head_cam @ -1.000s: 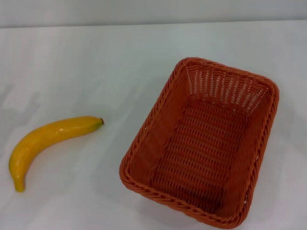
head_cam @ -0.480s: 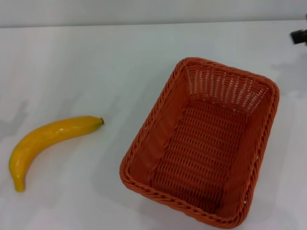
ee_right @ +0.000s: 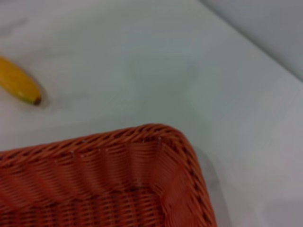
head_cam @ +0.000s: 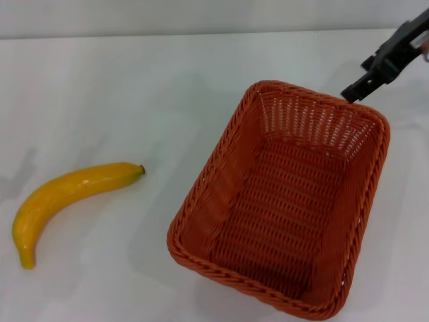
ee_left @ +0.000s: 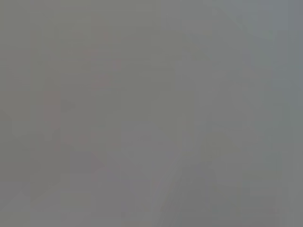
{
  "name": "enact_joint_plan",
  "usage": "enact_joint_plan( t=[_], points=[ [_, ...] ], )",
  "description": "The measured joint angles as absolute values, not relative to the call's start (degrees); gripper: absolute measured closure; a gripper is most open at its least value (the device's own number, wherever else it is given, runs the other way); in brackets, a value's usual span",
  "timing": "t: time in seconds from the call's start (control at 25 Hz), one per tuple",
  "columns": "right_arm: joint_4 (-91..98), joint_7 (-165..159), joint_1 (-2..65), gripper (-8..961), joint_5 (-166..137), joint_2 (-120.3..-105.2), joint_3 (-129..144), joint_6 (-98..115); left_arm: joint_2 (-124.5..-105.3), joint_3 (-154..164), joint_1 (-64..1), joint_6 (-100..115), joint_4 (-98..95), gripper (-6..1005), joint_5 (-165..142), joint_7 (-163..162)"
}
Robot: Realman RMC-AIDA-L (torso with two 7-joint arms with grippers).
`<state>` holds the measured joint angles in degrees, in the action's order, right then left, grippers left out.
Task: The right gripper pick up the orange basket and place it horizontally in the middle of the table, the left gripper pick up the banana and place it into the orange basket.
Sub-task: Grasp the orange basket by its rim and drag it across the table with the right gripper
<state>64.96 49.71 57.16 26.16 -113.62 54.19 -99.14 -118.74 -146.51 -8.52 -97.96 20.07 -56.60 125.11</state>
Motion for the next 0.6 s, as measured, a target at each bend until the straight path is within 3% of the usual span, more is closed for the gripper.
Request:
enact_joint_plan(
  t=[0.08, 0.2, 0.6],
  points=[
    [61.64, 49.25, 59.6, 249, 22.82, -114.7, 55.42, -97.25, -118.74, -146.51, -8.47, -98.05, 20.36, 105, -57.15, 125.01],
    [59.14, 48.89, 61.08, 258, 21.34, -114.97, 56.14, -95.82, -118.74, -146.51, -8.43, -98.49, 20.4, 105, -57.84, 124.94],
    [41.9, 48.05, 68.89, 288, 18.36, -114.73, 58.55, -86.93, -118.81, -146.47, -7.97, -100.59, 20.39, 105, -58.86, 124.82]
  ],
)
